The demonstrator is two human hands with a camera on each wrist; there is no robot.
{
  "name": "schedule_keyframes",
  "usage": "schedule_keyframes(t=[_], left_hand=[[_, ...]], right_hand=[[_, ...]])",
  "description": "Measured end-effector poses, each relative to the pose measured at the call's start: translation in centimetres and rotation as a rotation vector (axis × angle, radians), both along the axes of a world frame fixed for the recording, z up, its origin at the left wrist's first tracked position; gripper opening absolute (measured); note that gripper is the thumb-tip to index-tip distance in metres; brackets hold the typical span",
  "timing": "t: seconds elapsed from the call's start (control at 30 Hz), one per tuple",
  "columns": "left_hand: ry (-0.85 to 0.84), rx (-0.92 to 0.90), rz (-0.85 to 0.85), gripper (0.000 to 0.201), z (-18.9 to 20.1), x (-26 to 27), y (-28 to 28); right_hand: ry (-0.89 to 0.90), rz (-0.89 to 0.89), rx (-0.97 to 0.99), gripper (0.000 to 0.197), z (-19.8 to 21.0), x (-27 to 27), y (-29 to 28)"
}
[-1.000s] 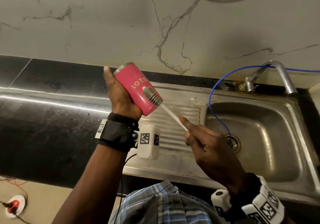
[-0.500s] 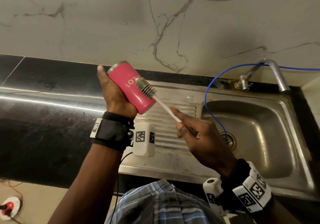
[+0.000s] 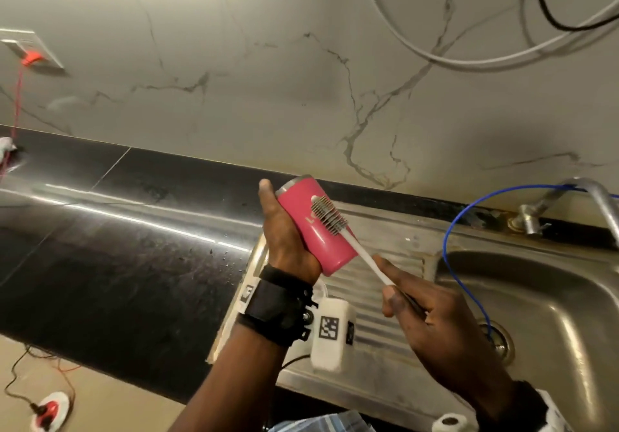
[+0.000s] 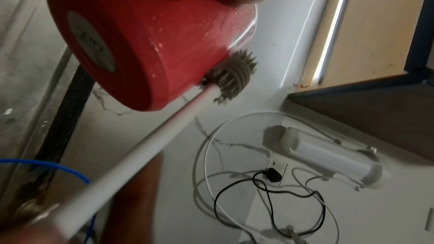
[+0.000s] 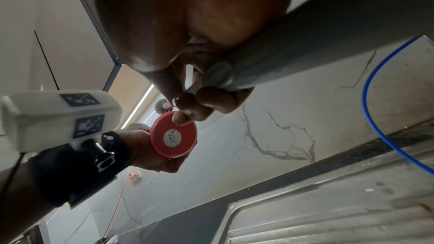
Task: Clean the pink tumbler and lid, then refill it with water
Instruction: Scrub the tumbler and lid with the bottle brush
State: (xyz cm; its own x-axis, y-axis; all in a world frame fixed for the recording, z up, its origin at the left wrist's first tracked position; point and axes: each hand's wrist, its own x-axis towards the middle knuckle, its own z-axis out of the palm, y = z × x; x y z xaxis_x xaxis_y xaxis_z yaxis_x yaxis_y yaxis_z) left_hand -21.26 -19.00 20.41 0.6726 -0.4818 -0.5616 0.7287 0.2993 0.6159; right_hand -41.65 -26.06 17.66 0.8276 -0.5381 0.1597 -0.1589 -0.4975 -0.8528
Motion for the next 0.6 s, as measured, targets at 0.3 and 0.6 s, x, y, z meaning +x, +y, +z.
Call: schedule_keyframes(t=[0.3, 0.6], left_hand=[[0.05, -0.049, -0.009, 0.085, -0.5, 0.8, 0.2], [0.076, -0.07, -0.012, 0.086, -1.5, 1.0, 0.4]], right_hand=[[0.071, 0.027, 0.025, 0.057, 0.1, -1.7, 0.6], [0.061, -0.004, 0.011, 0.051, -1.1, -3.7, 0.6]])
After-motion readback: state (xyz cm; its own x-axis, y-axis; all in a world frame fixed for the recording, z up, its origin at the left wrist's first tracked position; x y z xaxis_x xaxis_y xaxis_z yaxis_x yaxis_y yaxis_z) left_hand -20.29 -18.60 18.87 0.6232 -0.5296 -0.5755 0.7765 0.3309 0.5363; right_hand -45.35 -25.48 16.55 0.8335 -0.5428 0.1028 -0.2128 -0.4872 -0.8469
